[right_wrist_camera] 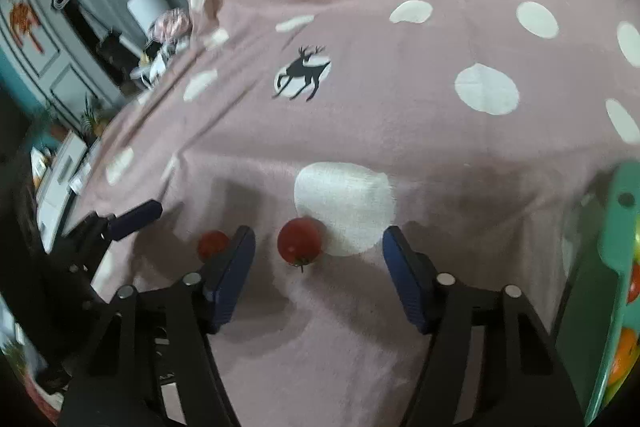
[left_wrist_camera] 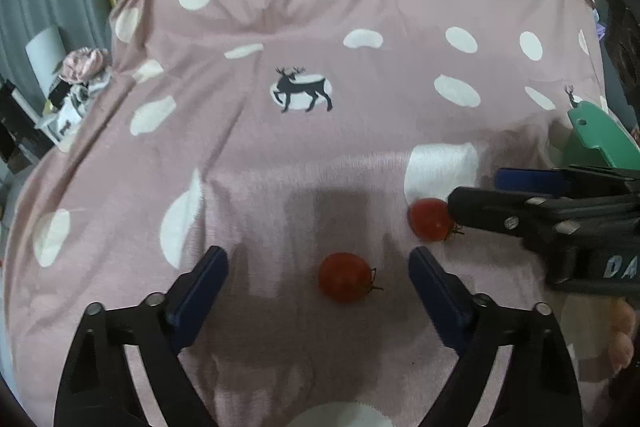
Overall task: Organize fruits
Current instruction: 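Grasp a red cherry tomato with the right gripper while the left gripper grasps the other, then carry both tomatoes into the green bowl and open both grippers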
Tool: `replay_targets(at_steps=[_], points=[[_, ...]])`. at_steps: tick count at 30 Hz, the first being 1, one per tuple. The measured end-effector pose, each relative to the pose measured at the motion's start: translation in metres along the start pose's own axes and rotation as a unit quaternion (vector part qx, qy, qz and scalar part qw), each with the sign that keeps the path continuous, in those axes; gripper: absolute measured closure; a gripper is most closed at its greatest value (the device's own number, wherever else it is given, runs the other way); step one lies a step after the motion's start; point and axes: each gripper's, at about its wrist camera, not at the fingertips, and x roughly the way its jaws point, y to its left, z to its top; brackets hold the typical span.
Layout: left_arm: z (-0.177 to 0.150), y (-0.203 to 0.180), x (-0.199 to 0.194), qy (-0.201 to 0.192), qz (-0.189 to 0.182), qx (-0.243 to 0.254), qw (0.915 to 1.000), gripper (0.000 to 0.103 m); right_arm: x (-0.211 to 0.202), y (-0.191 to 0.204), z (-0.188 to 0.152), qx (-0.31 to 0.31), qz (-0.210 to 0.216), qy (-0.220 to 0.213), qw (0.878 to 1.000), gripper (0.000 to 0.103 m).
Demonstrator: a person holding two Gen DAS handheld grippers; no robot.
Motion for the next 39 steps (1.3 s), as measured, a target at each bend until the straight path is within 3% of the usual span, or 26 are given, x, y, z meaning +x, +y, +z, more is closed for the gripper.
replay_targets(at_steps=[3, 4, 8, 9, 11, 12, 13, 20, 22, 25, 31, 35, 39], points=[[-0.001, 0.000, 0.013, 0.032, -0.003, 0.000, 0.9995, 0.018, 0.012, 0.004, 0.000, -0.008, -0.002, 0.018, 1.000, 0.049], [-0.002, 0.000, 0.018, 0.041, -0.002, -0.001, 0.9992, 0.025, 0.015, 0.006, -0.001, -0.014, -0.008, 0.023, 1.000, 0.051], [-0.001, -0.004, 0.022, 0.033, 0.001, 0.009, 0.9994, 0.028, 0.024, 0.005, -0.002, -0.011, -0.019, 0.033, 0.999, 0.064], [-0.001, -0.006, 0.022, 0.028, -0.002, 0.014, 0.9995, 0.033, 0.027, 0.005, -0.003, -0.013, -0.020, 0.036, 0.999, 0.073], [0.000, -0.008, 0.021, 0.019, -0.009, 0.015, 0.9997, 0.050, 0.028, 0.007, -0.002, -0.020, -0.034, 0.029, 0.999, 0.074], [0.000, -0.007, 0.020, 0.017, -0.012, 0.014, 0.9997, 0.067, 0.028, 0.008, -0.003, -0.024, -0.036, 0.027, 0.999, 0.075], [0.000, -0.007, 0.020, 0.017, -0.011, 0.014, 0.9997, 0.073, 0.029, 0.008, -0.003, -0.024, -0.036, 0.025, 0.999, 0.075], [-0.001, 0.002, 0.011, 0.021, -0.024, -0.009, 0.9995, 0.074, 0.015, -0.004, -0.005, 0.008, -0.027, 0.008, 1.000, 0.075], [-0.001, 0.000, -0.003, -0.001, -0.013, -0.004, 0.9999, 0.074, -0.004, -0.007, -0.006, 0.016, -0.015, -0.013, 1.000, 0.075], [0.004, -0.028, -0.043, -0.056, 0.013, 0.050, 0.9971, 0.074, -0.040, -0.009, -0.010, 0.016, 0.000, -0.051, 0.999, 0.075], [0.018, -0.090, -0.083, -0.097, -0.051, 0.075, 0.9911, 0.074, -0.120, -0.040, -0.035, 0.027, -0.032, -0.110, 0.993, 0.075], [0.027, -0.145, -0.086, -0.087, -0.109, 0.099, 0.9852, 0.074, -0.155, -0.084, -0.057, 0.065, -0.063, -0.121, 0.989, 0.075], [0.034, -0.195, -0.076, -0.073, -0.136, 0.125, 0.9802, 0.074, -0.176, -0.129, -0.080, 0.105, -0.104, -0.111, 0.983, 0.075]])
